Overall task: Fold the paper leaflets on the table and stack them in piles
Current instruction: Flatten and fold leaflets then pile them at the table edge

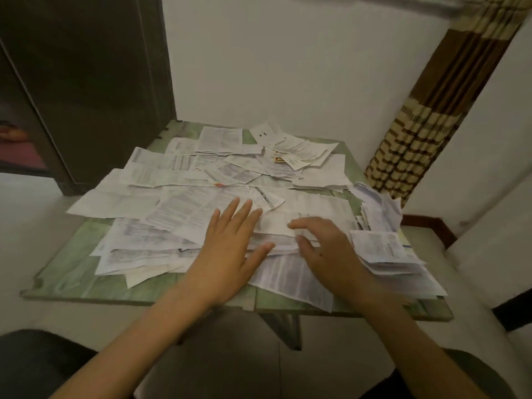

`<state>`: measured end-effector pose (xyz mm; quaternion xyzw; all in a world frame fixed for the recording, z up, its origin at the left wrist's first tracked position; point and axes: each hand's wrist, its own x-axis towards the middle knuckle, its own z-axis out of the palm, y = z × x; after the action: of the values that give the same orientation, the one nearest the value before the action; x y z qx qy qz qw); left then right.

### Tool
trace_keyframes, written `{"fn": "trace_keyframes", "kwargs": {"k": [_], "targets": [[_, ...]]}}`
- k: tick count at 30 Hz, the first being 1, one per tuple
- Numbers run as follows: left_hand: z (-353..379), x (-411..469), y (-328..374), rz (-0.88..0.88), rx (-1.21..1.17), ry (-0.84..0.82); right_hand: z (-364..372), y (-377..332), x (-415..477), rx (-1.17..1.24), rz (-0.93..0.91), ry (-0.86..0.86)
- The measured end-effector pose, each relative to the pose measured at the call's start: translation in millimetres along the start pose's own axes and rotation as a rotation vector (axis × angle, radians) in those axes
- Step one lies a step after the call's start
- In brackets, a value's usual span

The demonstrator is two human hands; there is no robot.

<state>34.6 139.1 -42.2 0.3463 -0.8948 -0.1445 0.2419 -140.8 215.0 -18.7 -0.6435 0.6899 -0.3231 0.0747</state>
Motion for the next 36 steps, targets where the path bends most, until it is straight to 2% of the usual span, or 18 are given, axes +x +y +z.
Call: {"fn": "trace_keyframes", "kwargs": {"k": [4, 10, 15, 17, 19, 21, 23, 25, 27, 29, 31, 33, 36], "targets": [[-24, -4, -45, -0.077, -0.1, 0.096, 46, -32, 30, -0.051, -0.113, -0.09], [-49, -36, -81, -0.289, -0.396, 0.279, 93, -45, 54, -0.314, -0.312, -0.111], [-55, -25, -86, -0.288, -0.464, 0.385, 97, -55, 59, -0.248, -0.362, -0.157], [-56, -20, -78, -0.321, -0.576, 0.456, 93, -56, 57, -0.199, -0.356, -0.07], [-61, -22, -72, -0.366, -0.693, 0.527, 87, -65, 56, -0.025, -0.262, 0.067], [-65, -26, -67, -0.486, -0.922, 0.51, 77, -79, 51, 0.226, -0.101, 0.192], [-66, -27, -65, -0.671, -1.277, 0.338, 65, -99, 44, 0.485, 0.082, 0.268], [-65, -26, -63, -0.747, -1.488, 0.119, 58, -112, 35, 0.794, 0.285, 0.27], [-65, -25, -56, -0.693, -1.632, -0.021, 56, -121, 26, 1.101, 0.486, 0.198], [-66, -23, -50, -0.606, -1.749, -0.072, 55, -125, 20, 1.275, 0.615, 0.138], [-69, -22, -47, -0.627, -1.82, -0.02, 52, -125, 15, 1.347, 0.656, 0.104], [-66, -20, -47, -0.667, -1.815, 0.052, 50, -121, 11, 1.295, 0.673, 0.093], [-61, -22, -48, -0.651, -1.747, 0.073, 43, -110, 8, 0.904, 0.616, 0.127]]}}
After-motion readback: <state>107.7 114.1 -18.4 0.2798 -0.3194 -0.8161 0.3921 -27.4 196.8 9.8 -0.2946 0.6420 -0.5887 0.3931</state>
